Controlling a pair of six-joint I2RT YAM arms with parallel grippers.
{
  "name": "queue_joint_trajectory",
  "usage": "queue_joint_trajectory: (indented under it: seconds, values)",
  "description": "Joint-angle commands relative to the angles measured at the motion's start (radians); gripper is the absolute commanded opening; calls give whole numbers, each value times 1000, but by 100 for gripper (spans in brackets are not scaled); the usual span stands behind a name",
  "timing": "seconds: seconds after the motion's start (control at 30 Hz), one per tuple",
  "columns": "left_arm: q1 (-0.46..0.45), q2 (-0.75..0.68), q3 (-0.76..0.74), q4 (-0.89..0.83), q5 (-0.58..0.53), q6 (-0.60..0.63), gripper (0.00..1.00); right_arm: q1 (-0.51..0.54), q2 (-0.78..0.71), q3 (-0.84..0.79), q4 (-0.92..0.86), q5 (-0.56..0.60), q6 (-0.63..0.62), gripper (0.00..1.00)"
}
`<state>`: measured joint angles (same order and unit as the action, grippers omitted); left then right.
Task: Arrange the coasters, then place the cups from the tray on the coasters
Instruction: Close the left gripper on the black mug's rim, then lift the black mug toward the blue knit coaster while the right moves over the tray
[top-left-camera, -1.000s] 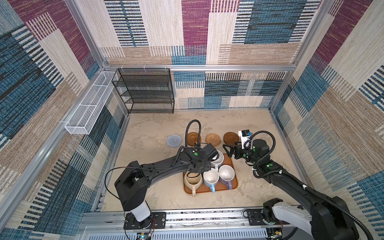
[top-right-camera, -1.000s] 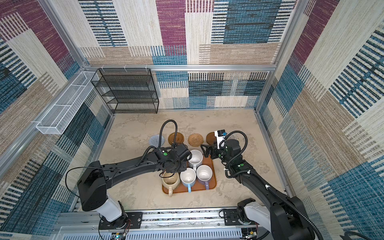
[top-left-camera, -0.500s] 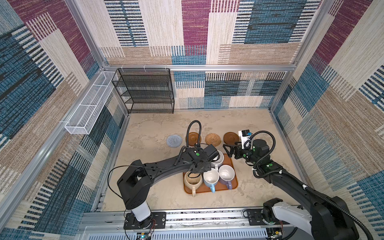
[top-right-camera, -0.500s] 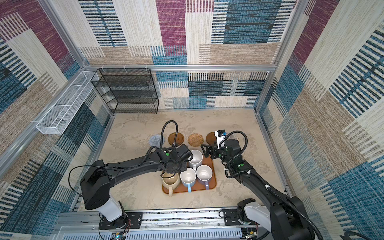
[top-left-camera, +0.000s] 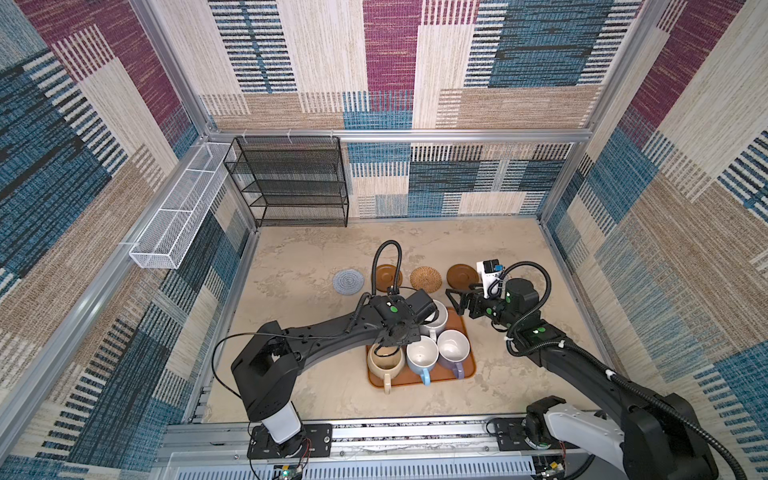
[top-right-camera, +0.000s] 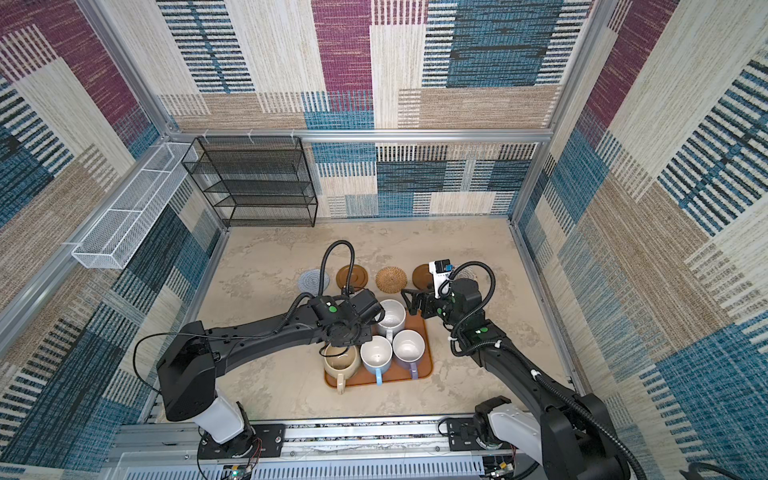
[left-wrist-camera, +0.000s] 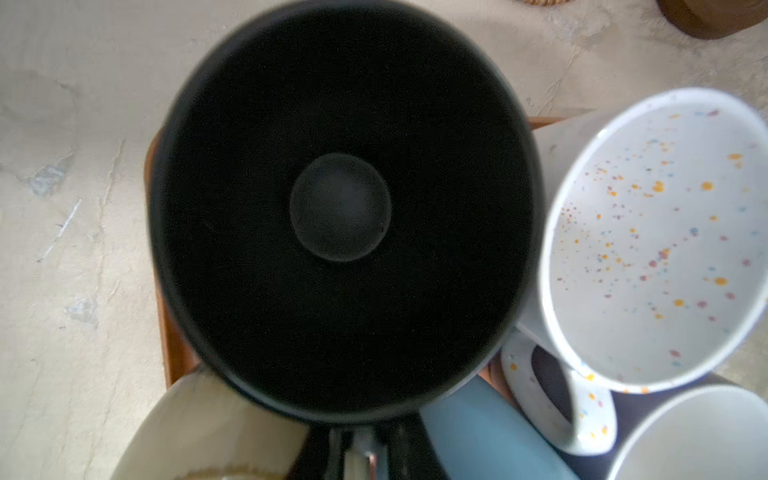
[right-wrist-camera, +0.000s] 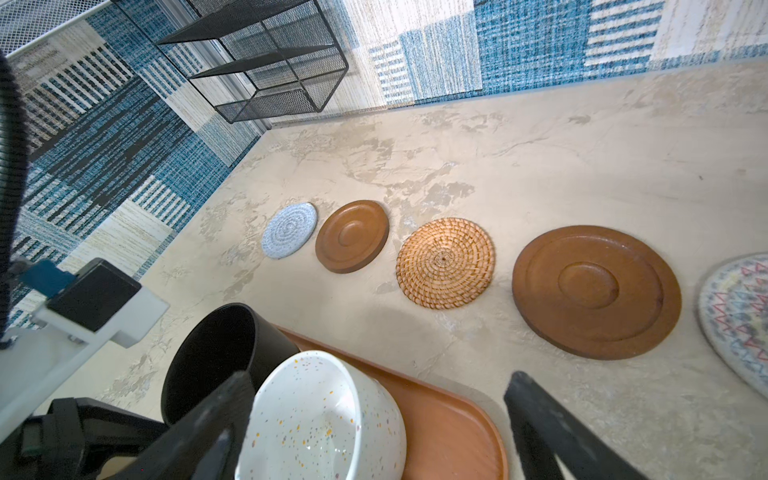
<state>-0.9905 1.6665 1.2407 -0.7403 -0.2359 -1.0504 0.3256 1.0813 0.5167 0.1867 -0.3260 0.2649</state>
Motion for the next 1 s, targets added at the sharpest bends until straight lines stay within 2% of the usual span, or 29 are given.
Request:
queue_joint_trajectory:
  seconds: [0.0, 0.33, 0.53, 0.6, 0.77, 0.97]
  values:
    - [1, -19, -5, -8, -73, 6, 0, 1, -5, 2, 22, -28, 2, 97]
    - [1, -30, 1, -8, -98, 21, 0, 4, 6, 0, 36, -50, 0, 97]
    - [0, -58, 17, -10, -138, 64, 0, 31, -14, -12, 82, -137, -23, 96]
    - [2, -76, 22, -11, -155, 81, 0, 47, -23, -17, 93, -144, -35, 100]
    - [4, -118, 23, -1, -191, 127, 0, 86, -26, -12, 99, -144, -52, 100]
    - [22, -191, -25, 76, -199, 233, 0, 123, -1, 26, 62, -85, -53, 100]
